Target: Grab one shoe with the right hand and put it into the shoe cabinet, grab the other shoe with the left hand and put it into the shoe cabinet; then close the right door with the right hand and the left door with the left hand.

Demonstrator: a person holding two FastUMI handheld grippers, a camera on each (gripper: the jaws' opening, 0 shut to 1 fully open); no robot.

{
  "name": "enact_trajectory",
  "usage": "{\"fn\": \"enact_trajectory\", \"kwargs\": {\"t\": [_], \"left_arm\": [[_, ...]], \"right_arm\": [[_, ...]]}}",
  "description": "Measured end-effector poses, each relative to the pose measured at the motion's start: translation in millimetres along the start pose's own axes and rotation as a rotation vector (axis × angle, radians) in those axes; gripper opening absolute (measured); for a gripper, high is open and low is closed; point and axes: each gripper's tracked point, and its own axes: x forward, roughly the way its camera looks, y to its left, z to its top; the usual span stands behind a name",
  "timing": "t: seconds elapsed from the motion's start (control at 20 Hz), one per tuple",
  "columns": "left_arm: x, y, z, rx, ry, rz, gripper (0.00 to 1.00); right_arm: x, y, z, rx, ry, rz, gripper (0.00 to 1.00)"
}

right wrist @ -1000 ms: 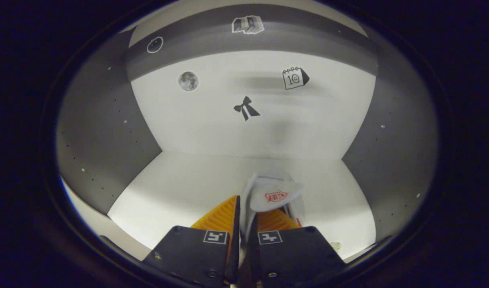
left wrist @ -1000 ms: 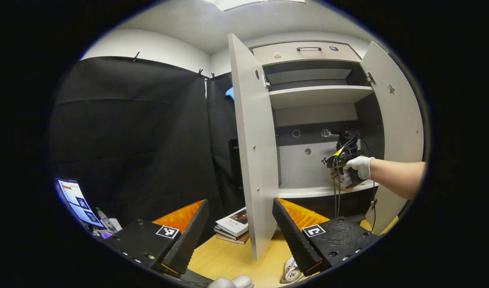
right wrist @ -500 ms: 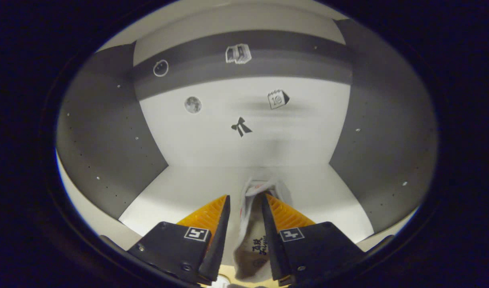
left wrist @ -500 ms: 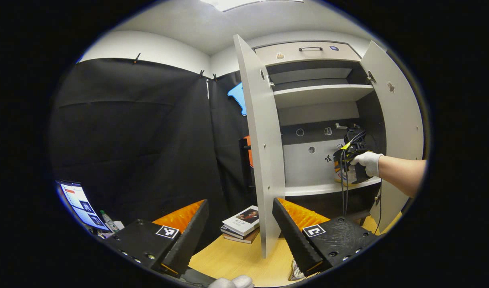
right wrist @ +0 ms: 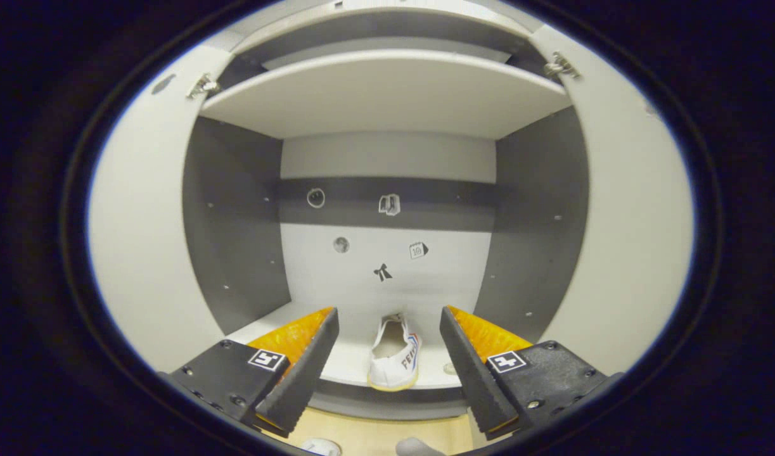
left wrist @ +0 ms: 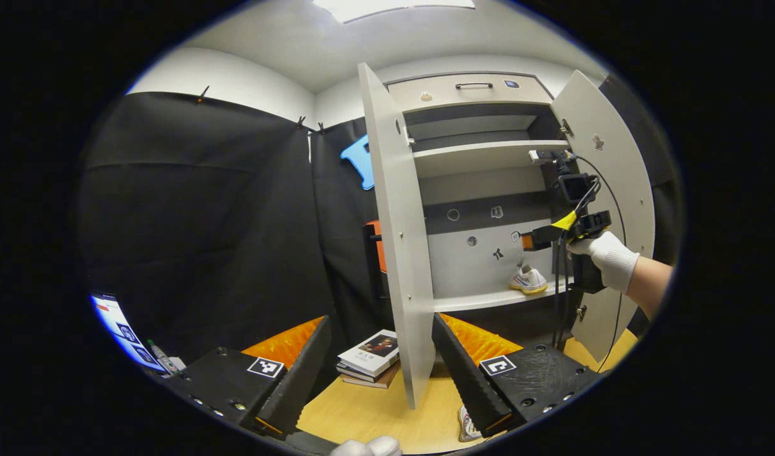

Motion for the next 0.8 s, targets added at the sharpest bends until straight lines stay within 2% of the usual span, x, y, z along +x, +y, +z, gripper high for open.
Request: {"fn": "enact_trajectory", "kwargs": {"t": [0.35, 0.55, 0.8], "left_arm": [[-12, -37, -9, 0.000, -0.029, -0.184, 0.96], [-19, -58, -14, -0.003, -0.032, -0.256, 0.96], [-18, -88, -38, 0.005, -0.006, -0.321, 0.96]], "right_arm": [[-145, -31, -8, -0.008, -0.167, -0.042, 1.00], [-221, -51, -39, 0.041, -0.191, -0.044, 1.00], [-269, -82, -79, 0.030, -0.149, -0.099, 1.00]]}}
